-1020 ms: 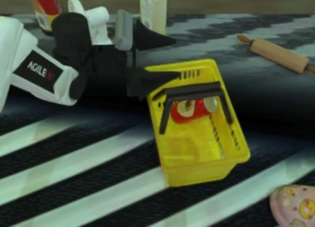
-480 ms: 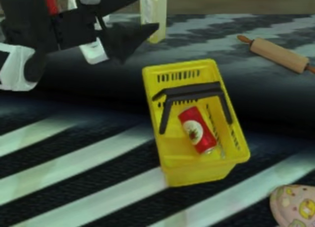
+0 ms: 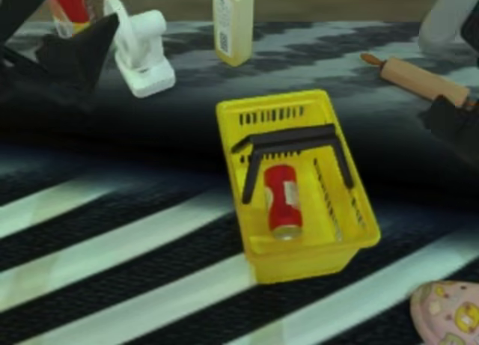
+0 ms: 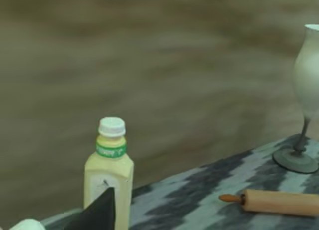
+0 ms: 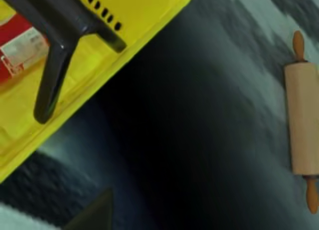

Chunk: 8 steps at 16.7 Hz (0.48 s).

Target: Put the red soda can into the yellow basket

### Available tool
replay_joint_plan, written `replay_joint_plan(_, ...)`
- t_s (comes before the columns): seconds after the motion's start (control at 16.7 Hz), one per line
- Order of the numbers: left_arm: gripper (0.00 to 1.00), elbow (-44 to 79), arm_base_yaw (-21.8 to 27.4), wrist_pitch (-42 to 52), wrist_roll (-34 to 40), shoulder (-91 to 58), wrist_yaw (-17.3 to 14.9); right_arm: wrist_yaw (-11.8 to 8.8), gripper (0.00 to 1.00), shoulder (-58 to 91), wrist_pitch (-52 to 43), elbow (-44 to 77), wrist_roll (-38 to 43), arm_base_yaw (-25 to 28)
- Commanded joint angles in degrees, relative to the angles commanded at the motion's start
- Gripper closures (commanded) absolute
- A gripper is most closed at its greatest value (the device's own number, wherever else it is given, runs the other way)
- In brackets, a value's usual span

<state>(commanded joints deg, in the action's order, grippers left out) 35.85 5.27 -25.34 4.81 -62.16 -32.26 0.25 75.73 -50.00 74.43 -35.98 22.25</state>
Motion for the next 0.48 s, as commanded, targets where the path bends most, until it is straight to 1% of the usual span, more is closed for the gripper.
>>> replay_joint_plan(0.24,0.0,-14.4,-3.0,11.1,-0.7,26.4,12.8,0.2,0.0,22.7,-13.9,23.0,-10.5,6.4)
replay_joint_plan(0.36,0.0,-20.8,-4.2,15.7,-1.5,38.0,18.5,0.3,0.0,32.2,-20.2,31.9,-14.9,9.2)
replay_joint_plan(0.48,0.0,-26.5,-5.1,19.5,-2.5,47.6,23.6,0.2,0.0,40.8,-26.0,39.4,-18.9,11.6)
